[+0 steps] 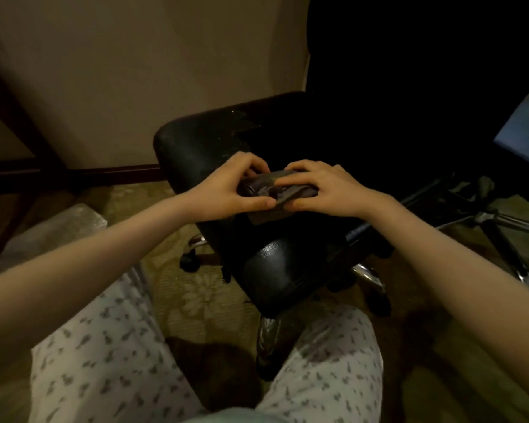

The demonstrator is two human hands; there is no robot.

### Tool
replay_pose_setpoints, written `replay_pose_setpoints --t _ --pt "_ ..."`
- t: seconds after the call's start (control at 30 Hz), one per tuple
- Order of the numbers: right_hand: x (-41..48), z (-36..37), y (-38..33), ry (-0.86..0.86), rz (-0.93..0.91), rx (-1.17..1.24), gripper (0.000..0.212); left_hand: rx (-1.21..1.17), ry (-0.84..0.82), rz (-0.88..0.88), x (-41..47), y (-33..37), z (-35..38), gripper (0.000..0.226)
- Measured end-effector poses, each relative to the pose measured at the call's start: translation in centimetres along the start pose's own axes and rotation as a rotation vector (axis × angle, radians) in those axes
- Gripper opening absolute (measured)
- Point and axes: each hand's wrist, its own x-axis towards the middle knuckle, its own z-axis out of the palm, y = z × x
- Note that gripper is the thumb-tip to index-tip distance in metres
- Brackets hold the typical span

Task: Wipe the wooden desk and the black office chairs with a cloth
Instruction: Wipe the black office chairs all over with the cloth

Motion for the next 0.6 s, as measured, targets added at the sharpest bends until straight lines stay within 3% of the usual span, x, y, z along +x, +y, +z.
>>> replay_pose_setpoints --t 0.23,0.33,0.43,0.6 --pt "-0.7 -1.1 -0.8 0.102 -0.163 0.062 0.039 -0.066 0.476 -0.226 -0.7 -1.0 -1.2 0.011" --pt "-1.7 -0.9 -2.5 -0.022 -0.366 -0.049 0.037 0.037 0.357 -0.36 -0.5 -2.2 -2.2 0.018" --pt "-0.2 0.1 -3.3 -0.066 -0.362 -0.147 0.04 0.292 0.187 -0.502 -0.2 -3.9 -2.5 0.031" --pt "6.9 0.9 -3.0 -0.01 -0.348 -0.104 0.043 0.279 0.216 -0.624 0.2 -5.7 -4.3 0.03"
